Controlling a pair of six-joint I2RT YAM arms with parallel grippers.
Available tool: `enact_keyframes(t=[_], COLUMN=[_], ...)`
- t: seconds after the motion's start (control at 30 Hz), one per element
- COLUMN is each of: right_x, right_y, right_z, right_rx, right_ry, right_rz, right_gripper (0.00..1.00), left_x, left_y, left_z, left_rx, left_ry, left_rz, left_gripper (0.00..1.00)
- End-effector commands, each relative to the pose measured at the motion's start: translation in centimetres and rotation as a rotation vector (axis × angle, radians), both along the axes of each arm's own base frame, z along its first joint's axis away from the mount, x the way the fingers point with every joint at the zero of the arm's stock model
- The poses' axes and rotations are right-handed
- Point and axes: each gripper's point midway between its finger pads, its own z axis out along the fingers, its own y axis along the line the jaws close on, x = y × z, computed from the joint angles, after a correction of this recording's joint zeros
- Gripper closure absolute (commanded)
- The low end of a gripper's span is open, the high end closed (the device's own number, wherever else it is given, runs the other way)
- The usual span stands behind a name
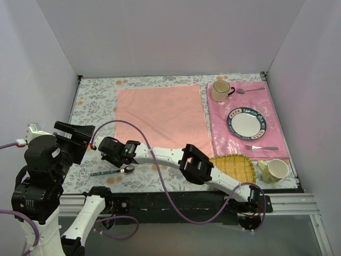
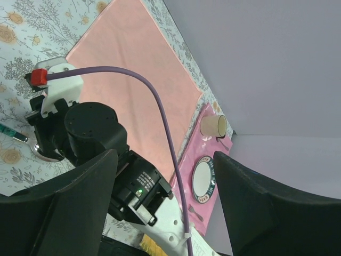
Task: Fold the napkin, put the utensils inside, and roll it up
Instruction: Fold the napkin
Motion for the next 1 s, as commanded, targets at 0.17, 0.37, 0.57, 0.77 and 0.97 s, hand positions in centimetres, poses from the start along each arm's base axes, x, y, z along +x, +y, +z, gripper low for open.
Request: enact_keyframes(t=[0.17,0.37,0.57,0.77,0.97], right_x=[2.1,0.5,0.0,-1.3,-0.7], right_y=[-1.0,-0.4,-0.3,0.1,-0.2], right_z=[10.5,8.1,6.8,4.5,2.2], right_rx=[0.187,0.16,0.149,0.126,0.039], right_ry=[0.029,0.114,0.147,0.182,0.07], right_rz=[-0.048,-0.001,0.007,0.042,0.05], right_gripper=[0.99,0.99,0.99,0.94,0.68], left_x=[0.3,0.1,-0.1,-0.1,0.1], left_y=[0.3,0.3,0.4,0.4,0.3], left_z=[-1.1,-1.4,-1.5,-1.6,-1.5], left_rx=[-0.011,-0.021,-0.024,-0.032,-0.03], left_ry=[0.025,0.031,0.036,0.037,0.042], left_rz=[0.026,0.034,0.041,0.047,0.043], left_gripper=[0.29,0.29,0.29,0.29,0.29])
